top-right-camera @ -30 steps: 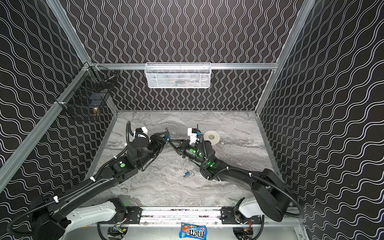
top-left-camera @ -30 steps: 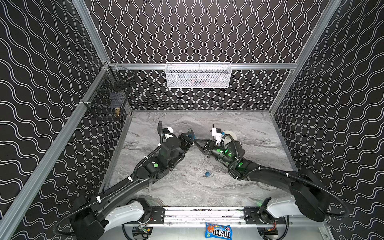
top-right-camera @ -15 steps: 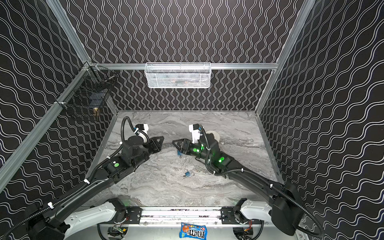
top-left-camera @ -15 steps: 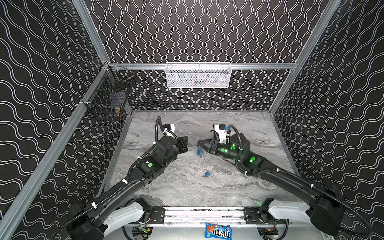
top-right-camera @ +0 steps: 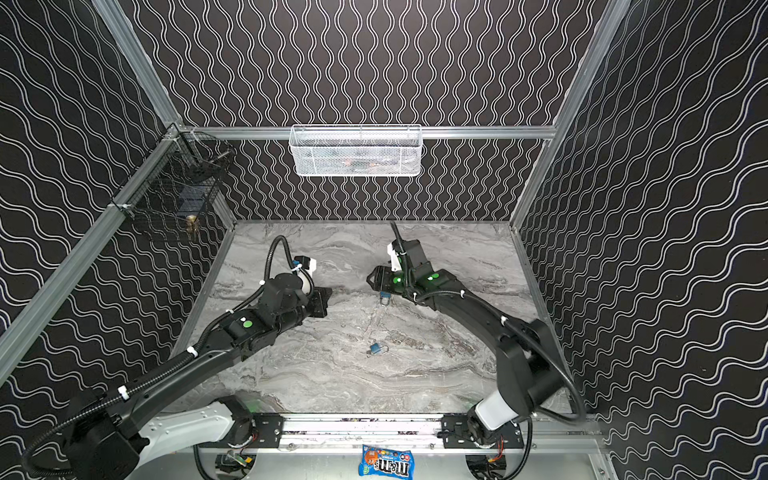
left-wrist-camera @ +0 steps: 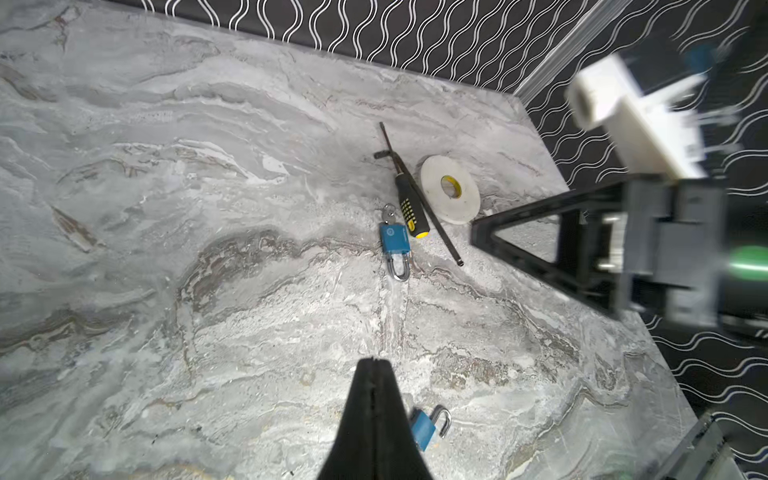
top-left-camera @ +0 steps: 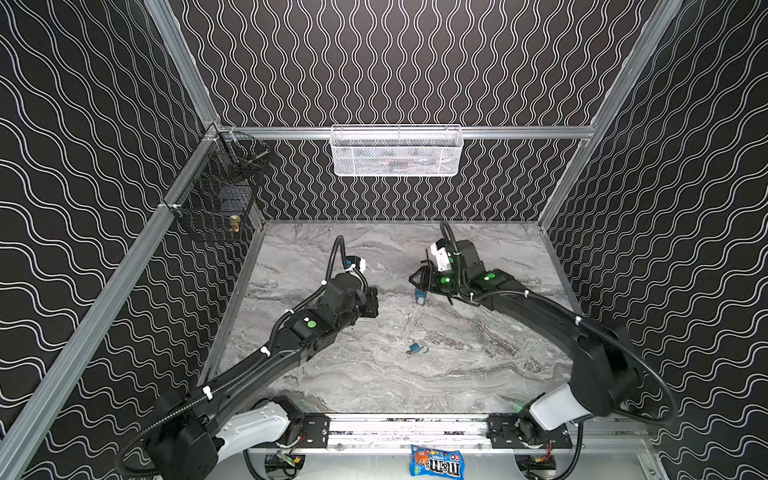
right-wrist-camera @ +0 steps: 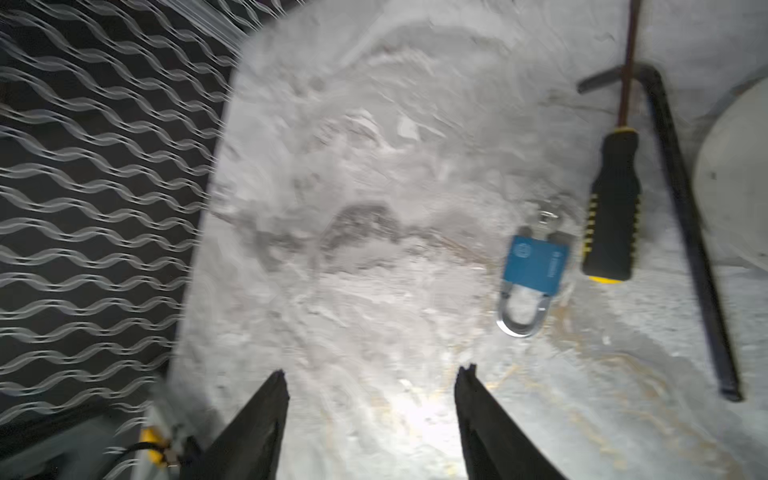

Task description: Unlock with the key

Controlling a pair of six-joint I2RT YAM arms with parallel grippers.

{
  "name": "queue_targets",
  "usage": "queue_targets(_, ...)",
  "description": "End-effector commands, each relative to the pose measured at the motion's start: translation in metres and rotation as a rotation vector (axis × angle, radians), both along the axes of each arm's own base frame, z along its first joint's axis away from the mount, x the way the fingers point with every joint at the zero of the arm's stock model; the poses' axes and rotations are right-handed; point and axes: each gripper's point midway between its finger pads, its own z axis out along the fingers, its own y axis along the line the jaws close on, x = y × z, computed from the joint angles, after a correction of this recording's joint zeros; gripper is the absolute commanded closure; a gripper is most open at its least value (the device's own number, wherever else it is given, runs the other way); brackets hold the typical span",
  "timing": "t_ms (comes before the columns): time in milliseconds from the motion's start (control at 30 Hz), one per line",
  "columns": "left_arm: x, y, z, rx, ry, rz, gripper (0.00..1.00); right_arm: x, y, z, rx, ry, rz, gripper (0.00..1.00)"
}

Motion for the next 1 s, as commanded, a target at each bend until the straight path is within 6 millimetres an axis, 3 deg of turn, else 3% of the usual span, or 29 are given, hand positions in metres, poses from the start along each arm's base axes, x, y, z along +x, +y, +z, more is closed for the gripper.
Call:
queue_targets(0,0.001,0.002,-0.004,-0.023,0.019,0.03,1.0,0.006,-0.011,-0.03,-0.128,0.037,0.011,0.33)
queue_targets(300,0.003,0.012,-0.033,-0.03,0.114,0.113,0.91,0.041,-0.014,-0.096,-0.266,0.157,-0.096,0.23)
queue_targets(567,0.009,0.018,-0.046,-0.026,0.136,0.129,0.85,0.05,-0.016,-0.127,-0.344,0.17,-0.133,0.21)
queue_targets(833,0.012,0.032,-0.054,-0.035,0.159,0.162,0.69,0.049,0.024,-0.142,-0.341,0.158,0.024,0.2)
queue_targets(967,0.009,0.04,-0.054,-0.023,0.179,0.167,0.68,0.019,0.063,-0.139,-0.345,0.148,0.188,0.21)
